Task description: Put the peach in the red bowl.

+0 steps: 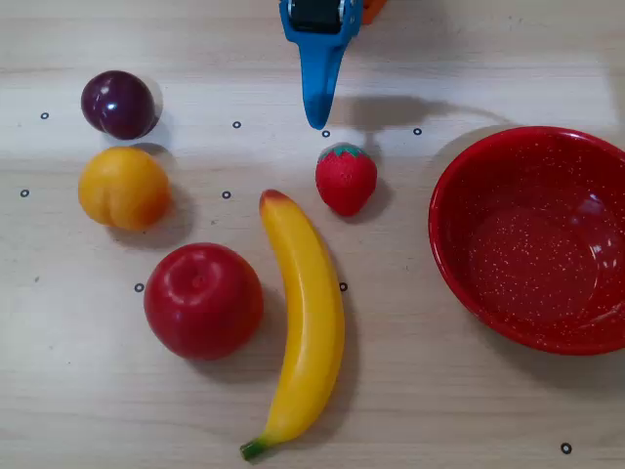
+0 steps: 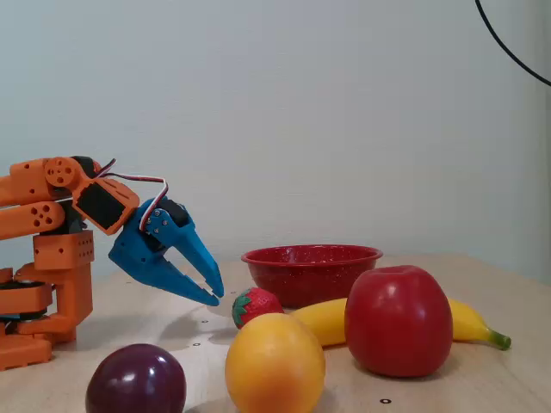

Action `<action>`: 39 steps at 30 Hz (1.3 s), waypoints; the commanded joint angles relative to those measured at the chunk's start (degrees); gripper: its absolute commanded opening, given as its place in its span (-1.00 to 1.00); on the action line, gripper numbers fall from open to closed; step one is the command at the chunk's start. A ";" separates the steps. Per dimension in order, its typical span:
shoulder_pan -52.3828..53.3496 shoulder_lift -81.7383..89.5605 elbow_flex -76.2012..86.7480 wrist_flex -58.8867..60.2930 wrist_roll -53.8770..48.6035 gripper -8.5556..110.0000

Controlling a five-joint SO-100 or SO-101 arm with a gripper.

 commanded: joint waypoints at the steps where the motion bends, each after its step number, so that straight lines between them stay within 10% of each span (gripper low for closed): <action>1: 1.32 0.97 0.44 -0.09 0.62 -0.85; 15: 1.85 -1.49 -1.67 0.00 1.85 -0.85; 39: -12.04 -56.78 -63.81 21.80 11.78 -0.85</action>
